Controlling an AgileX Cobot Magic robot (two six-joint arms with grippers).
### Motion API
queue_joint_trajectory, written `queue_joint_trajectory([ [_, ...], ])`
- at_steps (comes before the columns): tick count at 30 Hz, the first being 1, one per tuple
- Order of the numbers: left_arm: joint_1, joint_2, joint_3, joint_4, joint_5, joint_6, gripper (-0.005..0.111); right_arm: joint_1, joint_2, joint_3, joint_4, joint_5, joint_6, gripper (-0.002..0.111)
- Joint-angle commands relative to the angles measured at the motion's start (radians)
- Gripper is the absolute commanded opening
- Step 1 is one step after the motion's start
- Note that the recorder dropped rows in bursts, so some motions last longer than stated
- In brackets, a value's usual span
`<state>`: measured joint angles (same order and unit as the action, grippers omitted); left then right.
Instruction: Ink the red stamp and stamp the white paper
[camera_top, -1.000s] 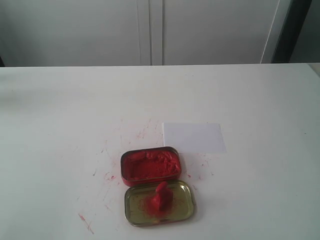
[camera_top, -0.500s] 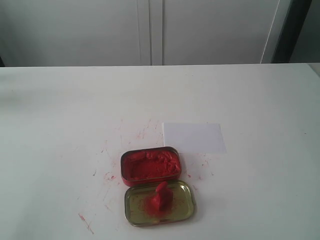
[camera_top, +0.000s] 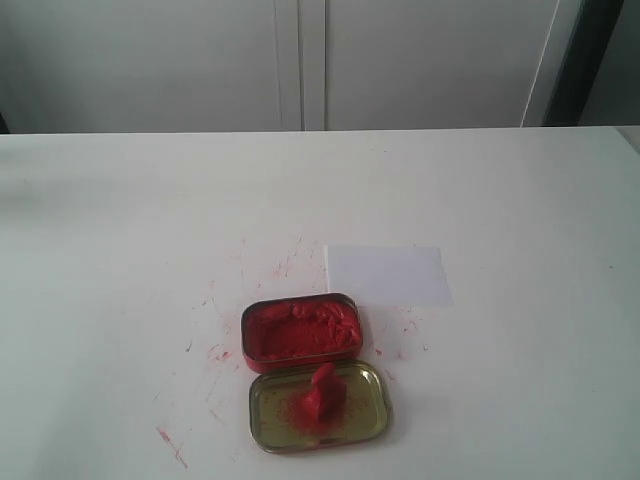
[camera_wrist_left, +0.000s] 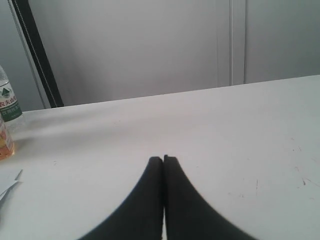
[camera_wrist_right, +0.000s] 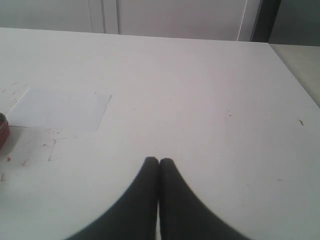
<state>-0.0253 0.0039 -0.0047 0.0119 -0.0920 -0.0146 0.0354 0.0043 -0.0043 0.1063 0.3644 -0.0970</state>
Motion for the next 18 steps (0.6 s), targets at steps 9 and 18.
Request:
queue_joint_trajectory([
  [9,0.002,-0.004,-0.027,-0.012,0.041,-0.041,0.000,0.003,-0.004,0.004,-0.002,-0.013,0.003,0.000],
  [18,0.002,0.034,-0.219,0.040,0.339,0.038,0.000,0.003,-0.004,0.004,-0.002,-0.013,0.003,0.000],
])
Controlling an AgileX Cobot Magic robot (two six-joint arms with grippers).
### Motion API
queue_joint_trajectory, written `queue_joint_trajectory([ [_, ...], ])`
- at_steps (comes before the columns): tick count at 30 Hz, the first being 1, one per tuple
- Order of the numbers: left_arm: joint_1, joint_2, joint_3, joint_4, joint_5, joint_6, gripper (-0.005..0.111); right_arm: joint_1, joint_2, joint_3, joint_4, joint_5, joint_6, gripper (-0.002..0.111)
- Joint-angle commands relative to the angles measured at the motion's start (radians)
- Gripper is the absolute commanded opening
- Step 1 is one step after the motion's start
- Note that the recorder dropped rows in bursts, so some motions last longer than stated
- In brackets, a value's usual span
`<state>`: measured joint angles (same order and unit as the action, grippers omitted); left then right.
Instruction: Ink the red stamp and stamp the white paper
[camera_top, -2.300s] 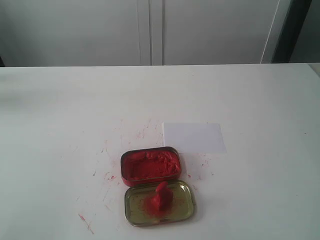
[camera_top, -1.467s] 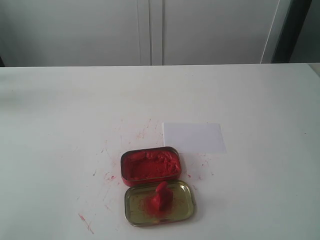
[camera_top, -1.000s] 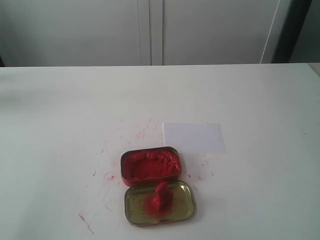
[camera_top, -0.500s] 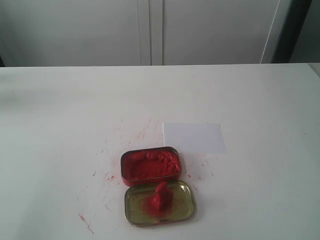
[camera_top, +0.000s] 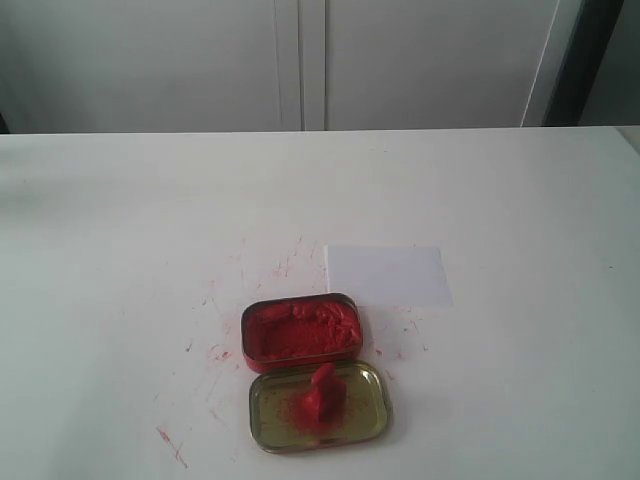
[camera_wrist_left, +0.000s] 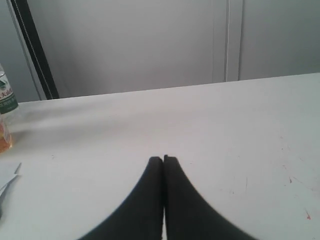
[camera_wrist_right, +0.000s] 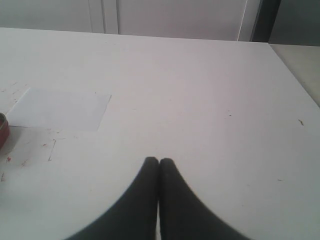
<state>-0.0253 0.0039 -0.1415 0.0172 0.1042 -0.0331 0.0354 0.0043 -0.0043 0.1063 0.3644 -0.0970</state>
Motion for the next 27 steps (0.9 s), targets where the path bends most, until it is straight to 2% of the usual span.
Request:
queue_joint_trajectory([
  [1,0.002,0.052,-0.104,0.038,0.172,0.066,0.000,0.003,-0.004,0.004,-0.002,-0.013,0.003,0.000],
  [10,0.002,0.311,-0.285,0.006,0.326,0.086,0.000,0.003,-0.004,0.004,-0.002,-0.013,0.003,0.000],
  [20,0.002,0.649,-0.532,-0.065,0.619,0.086,0.000,0.003,-0.004,0.004,-0.002,-0.013,0.003,0.000],
  [27,0.002,0.852,-0.636,-0.129,0.758,0.121,0.000,0.003,-0.004,0.004,-0.002,-0.013,0.003,0.000],
])
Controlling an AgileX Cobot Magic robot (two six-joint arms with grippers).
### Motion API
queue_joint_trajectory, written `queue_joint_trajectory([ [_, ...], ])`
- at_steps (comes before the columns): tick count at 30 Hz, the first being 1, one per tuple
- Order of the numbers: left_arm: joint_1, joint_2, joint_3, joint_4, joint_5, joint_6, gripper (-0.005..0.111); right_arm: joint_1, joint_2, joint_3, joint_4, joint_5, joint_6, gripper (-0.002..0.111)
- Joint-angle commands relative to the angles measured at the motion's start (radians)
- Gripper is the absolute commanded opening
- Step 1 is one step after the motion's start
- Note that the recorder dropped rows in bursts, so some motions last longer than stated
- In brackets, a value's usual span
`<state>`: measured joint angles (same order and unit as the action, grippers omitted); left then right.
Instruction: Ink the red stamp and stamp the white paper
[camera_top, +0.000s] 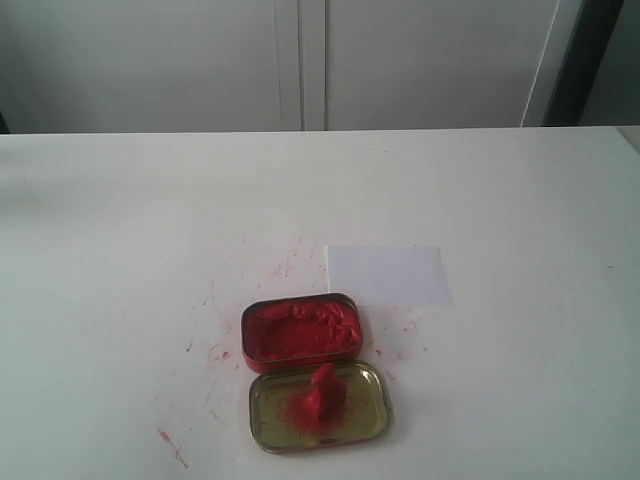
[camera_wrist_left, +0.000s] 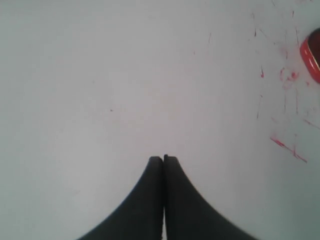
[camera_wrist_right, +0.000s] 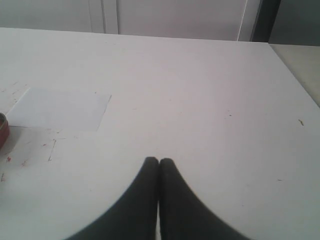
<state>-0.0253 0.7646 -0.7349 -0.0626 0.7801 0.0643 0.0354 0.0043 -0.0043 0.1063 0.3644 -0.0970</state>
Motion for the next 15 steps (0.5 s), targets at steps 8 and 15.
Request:
queue_joint_trajectory([
  [8,0.000,0.264,-0.134,-0.131,0.134,0.064,0.000,0.003,-0.004,0.004,-0.002,-0.013,0.003,0.000],
  [15,-0.026,0.362,-0.206,-0.180,0.194,0.094,0.000,0.003,-0.004,0.004,-0.002,-0.013,0.003,0.000],
])
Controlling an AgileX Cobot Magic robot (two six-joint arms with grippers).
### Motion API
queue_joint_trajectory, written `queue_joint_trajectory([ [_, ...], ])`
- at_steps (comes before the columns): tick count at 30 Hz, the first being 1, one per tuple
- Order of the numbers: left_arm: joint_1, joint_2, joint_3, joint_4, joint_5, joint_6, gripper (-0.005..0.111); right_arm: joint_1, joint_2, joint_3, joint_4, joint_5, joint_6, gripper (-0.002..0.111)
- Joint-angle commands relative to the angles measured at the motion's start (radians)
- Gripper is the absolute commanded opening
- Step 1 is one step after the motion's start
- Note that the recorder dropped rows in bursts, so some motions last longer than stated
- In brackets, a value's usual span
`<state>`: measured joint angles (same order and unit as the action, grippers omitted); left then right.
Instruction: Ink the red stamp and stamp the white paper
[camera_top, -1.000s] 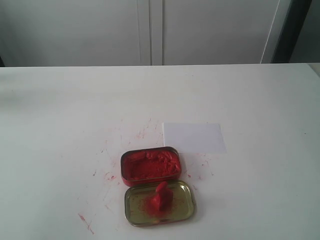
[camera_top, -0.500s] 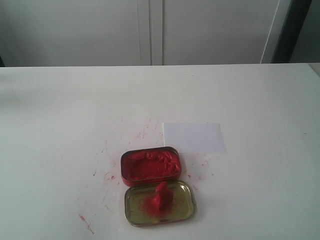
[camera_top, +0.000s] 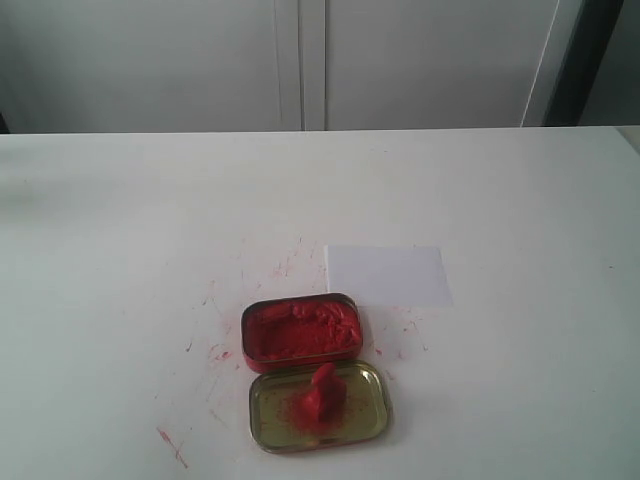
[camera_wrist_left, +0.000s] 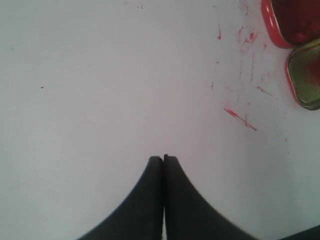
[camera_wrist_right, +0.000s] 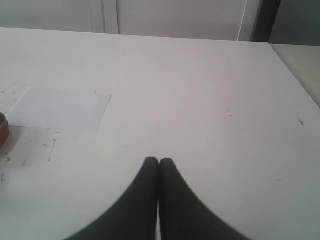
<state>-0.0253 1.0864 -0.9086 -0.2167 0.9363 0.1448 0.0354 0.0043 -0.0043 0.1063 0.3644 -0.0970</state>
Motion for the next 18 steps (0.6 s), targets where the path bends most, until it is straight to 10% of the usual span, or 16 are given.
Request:
queue_joint_trajectory([
  [1,-0.044,0.048,-0.042,-0.024,0.038,0.013,0.000,0.003,-0.004,0.004,-0.002,-0.013,0.003,0.000],
  [18,-0.469,0.316,-0.229,0.070,-0.021,-0.176,0.000,0.003,-0.004,0.004,-0.002,-0.013,0.003,0.000],
])
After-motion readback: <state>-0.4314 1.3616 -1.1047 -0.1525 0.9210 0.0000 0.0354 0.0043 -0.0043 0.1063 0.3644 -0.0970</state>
